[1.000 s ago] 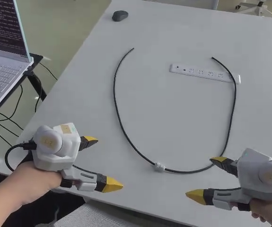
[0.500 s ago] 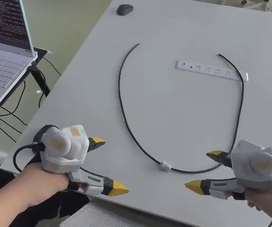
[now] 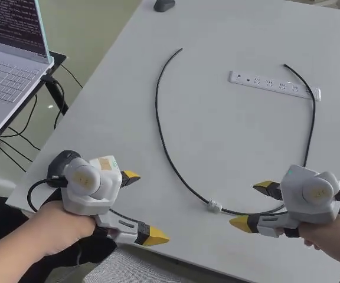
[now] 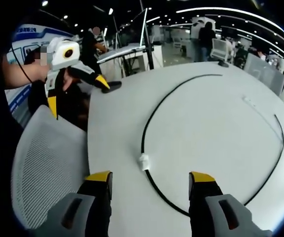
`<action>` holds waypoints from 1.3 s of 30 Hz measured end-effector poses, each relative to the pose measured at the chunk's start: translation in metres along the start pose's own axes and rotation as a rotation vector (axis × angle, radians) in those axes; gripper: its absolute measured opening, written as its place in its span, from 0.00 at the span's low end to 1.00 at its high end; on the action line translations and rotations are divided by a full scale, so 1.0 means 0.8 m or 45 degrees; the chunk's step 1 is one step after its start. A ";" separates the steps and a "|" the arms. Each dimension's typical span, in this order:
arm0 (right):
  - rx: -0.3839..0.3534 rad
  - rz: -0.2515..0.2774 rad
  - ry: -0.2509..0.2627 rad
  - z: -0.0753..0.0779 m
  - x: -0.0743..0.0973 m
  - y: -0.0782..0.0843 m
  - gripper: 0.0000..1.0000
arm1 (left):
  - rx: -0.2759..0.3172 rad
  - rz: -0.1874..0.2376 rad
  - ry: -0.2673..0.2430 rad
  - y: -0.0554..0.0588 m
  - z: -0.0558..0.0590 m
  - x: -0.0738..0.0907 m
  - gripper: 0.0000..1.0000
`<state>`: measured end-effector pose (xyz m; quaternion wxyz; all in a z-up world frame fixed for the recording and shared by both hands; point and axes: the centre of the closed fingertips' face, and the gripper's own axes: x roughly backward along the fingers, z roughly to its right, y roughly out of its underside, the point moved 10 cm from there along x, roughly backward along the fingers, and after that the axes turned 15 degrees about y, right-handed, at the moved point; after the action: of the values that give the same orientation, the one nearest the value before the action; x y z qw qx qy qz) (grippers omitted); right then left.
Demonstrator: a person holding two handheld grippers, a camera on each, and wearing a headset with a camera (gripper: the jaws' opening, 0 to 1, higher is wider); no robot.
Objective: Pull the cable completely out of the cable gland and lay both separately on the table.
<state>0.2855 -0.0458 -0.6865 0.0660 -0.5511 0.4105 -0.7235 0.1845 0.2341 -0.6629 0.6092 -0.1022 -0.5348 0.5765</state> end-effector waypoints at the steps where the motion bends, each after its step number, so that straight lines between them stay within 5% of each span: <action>1: -0.004 -0.005 -0.002 0.000 -0.002 -0.001 0.60 | 0.000 -0.001 0.001 0.001 0.000 0.000 0.93; 39: 0.186 -0.213 -0.108 -0.032 -0.081 -0.001 0.20 | -0.019 -0.041 0.055 0.015 -0.012 0.010 0.92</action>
<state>0.2887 0.0034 -0.7357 0.0627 -0.6073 0.3060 -0.7305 0.1830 0.2493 -0.6718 0.6291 -0.1107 -0.5274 0.5603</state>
